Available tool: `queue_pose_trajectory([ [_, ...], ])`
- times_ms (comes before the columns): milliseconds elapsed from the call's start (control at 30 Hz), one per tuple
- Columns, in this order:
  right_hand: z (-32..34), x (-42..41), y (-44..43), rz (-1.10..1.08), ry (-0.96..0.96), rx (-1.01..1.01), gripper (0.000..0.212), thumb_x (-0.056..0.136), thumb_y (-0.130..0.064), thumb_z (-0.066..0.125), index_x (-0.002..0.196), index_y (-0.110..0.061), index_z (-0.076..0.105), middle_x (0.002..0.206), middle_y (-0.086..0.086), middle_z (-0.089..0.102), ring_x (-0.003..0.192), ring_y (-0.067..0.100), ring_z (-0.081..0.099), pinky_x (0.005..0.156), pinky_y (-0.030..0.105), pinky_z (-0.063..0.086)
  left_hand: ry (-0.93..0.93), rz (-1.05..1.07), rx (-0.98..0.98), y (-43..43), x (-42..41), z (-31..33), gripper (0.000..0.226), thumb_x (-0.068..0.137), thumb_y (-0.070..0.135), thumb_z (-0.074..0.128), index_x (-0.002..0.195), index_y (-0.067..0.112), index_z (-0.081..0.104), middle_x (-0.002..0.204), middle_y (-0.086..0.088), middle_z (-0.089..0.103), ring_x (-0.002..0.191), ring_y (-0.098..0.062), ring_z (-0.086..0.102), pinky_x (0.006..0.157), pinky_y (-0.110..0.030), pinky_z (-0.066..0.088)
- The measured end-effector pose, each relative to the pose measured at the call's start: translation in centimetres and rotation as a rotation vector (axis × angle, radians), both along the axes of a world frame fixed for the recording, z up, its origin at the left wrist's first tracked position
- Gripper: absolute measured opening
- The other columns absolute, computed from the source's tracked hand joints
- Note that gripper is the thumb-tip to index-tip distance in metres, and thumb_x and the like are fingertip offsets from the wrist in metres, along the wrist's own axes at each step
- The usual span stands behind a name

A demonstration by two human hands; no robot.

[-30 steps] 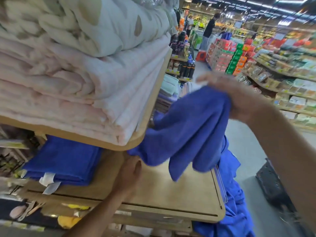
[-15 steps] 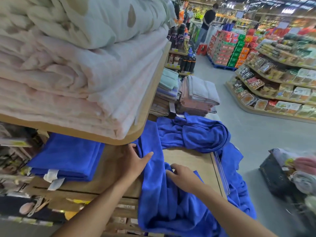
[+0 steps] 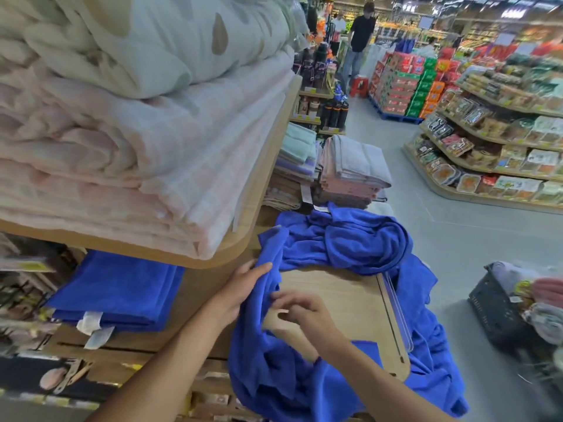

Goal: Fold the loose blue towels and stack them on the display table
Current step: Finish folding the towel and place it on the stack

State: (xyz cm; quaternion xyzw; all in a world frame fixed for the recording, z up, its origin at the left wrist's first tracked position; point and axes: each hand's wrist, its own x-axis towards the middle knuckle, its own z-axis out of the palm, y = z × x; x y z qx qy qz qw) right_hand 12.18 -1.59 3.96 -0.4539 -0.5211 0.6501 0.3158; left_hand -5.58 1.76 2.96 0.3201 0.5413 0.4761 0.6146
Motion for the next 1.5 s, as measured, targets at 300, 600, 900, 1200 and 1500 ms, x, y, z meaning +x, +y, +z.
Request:
queue_pose_trajectory([
  [300,2.5,1.2,3.5,-0.097,0.229,-0.222,0.016,0.097,-0.025,0.068,0.110,-0.017,0.075,0.103,0.009,0.069,0.074,0.017,0.062,0.064,0.025,0.047,-0.392,-0.273,0.040,-2.5,-0.2,5.1,0.047,0.093,0.028,0.064,0.137,0.011,0.061,0.138,-0.020,0.061,0.127,-0.034,0.060,0.105,-0.043,0.050],
  [600,8.0,7.0,8.3,-0.435,0.037,0.314,0.017,0.099,-0.013,0.065,0.101,-0.029,0.071,0.065,-0.007,0.056,0.047,0.008,0.051,0.047,0.022,0.048,-0.173,-0.026,0.172,0.9,-4.3,5.3,0.045,0.067,0.032,0.090,0.110,0.027,0.077,0.126,-0.004,0.071,0.121,-0.022,0.065,0.086,-0.028,0.058],
  [900,13.7,7.3,18.6,-0.539,-0.484,0.795,0.034,0.088,-0.004,0.057,0.115,-0.019,0.070,0.107,0.016,0.069,0.096,0.024,0.065,0.089,0.040,0.056,0.349,0.190,0.231,9.0,-1.1,9.8,0.026,0.101,0.006,0.057,0.127,0.004,0.059,0.130,-0.015,0.060,0.119,-0.029,0.059,0.111,-0.039,0.044],
  [1200,-0.8,7.3,7.6,0.044,-0.816,0.814,0.027,0.094,-0.026,0.060,0.121,-0.026,0.065,0.111,-0.012,0.053,0.106,0.016,0.055,0.093,0.037,0.049,1.090,-0.135,0.472,1.2,-0.5,3.4,0.044,0.087,-0.002,0.062,0.130,0.007,0.061,0.134,-0.009,0.059,0.128,-0.024,0.052,0.104,-0.010,0.030],
  [1500,-6.4,7.9,2.2,0.123,-0.998,0.946,0.036,0.096,-0.039,0.060,0.130,-0.026,0.065,0.126,-0.008,0.059,0.113,0.022,0.054,0.090,0.040,0.046,0.864,-0.428,0.321,-12.5,-0.4,-2.1,0.031,0.095,0.045,0.052,0.075,0.024,0.065,0.067,0.008,0.065,0.061,-0.009,0.061,0.060,-0.033,0.049],
])
